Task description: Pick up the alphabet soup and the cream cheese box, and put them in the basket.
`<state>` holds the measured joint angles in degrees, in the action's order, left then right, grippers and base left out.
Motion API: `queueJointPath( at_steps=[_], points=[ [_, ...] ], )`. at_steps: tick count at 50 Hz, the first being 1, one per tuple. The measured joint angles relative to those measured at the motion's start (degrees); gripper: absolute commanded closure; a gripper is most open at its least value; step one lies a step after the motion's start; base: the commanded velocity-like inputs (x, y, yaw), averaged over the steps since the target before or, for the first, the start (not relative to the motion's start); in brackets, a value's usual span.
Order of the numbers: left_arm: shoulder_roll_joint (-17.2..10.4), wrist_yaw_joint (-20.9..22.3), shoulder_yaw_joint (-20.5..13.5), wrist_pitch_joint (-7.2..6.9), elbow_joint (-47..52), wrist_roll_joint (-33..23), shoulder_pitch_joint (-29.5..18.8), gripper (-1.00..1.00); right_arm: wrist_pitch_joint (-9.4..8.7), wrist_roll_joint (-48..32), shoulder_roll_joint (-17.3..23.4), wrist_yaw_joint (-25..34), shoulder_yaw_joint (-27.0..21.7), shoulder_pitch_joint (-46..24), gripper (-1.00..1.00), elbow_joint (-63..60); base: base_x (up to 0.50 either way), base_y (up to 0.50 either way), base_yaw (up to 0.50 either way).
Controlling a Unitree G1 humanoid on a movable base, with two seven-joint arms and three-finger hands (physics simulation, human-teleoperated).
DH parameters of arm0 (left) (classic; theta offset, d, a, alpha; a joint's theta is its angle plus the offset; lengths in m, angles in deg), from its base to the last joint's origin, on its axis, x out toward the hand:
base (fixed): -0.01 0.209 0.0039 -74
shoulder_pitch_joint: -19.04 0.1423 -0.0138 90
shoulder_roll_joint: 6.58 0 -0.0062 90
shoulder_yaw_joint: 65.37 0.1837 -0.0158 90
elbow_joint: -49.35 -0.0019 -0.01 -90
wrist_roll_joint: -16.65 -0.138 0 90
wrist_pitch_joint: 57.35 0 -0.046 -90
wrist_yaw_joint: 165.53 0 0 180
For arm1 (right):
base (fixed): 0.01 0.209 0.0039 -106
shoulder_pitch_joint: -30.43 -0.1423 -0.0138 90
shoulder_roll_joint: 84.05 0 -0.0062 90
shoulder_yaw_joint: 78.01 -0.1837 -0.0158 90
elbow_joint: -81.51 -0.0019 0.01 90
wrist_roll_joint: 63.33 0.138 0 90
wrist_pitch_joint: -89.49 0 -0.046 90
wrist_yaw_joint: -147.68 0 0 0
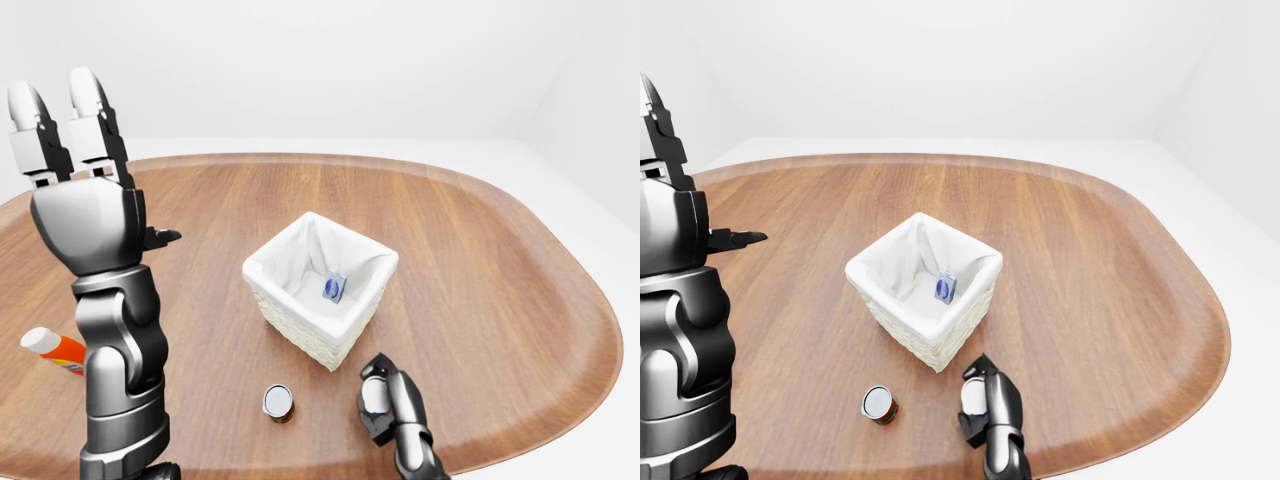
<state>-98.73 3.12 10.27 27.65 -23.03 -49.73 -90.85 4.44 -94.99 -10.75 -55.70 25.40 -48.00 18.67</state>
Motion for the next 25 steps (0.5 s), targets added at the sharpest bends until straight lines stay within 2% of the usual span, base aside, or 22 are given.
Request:
queueJointPath(
  at_steps=[16, 25],
  points=[
    [0.1, 0.3, 0.0, 0.00, 0.3, 0.3, 0.2, -1.00, 0.05, 8.9, 0.8, 2.0, -6.2, 1.9, 1.00, -11.8, 0.00, 0.00, 0.00],
    [0.2, 0.3, 0.1, 0.00, 0.5, 0.3, 0.2, -1.00, 0.03, 10.6, 1.2, 2.5, -10.5, 1.8, 1.00, -16.4, 0.00, 0.00, 0.00]
  ],
)
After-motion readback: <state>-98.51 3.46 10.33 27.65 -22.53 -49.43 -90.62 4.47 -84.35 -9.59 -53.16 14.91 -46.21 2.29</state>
